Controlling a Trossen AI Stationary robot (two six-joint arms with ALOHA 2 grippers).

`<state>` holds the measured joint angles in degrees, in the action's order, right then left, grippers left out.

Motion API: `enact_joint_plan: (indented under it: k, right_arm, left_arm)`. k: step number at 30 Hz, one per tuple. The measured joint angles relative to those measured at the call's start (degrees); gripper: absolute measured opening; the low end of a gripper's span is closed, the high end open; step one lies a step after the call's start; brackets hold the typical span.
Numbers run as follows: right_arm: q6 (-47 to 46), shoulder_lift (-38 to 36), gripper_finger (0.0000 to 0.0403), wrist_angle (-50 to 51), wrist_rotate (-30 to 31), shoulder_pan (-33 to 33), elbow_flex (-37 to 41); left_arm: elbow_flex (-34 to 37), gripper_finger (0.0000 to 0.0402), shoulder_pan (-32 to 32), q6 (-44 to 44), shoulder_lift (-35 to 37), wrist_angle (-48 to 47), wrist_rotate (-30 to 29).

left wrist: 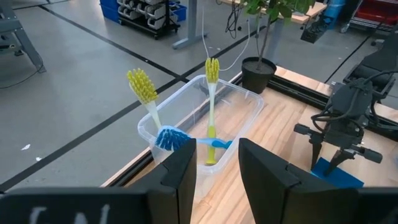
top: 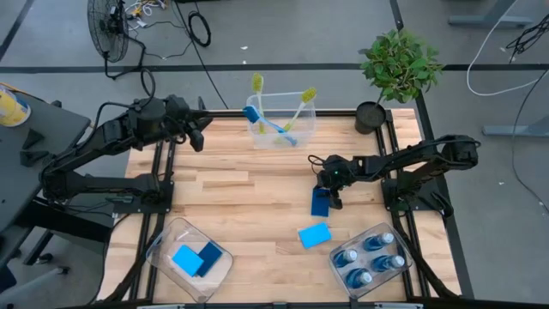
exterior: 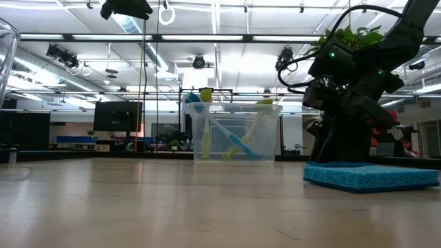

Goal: Pick & Place Kitchen Sink Supplies
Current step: Put the blue sponge into the bottom left transparent bin

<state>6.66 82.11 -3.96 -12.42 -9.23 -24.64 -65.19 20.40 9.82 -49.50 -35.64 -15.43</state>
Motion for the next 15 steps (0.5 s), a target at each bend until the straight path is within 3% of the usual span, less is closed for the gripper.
enact_joint_plan:
  k: [15]
  right_arm:
    - [0.65,0.04,0.0053,0.08,1.35,0.00,0.04]
  left_arm:
    - [0.00,0.0124,0.00,0.02,0.00,0.00,-1.48]
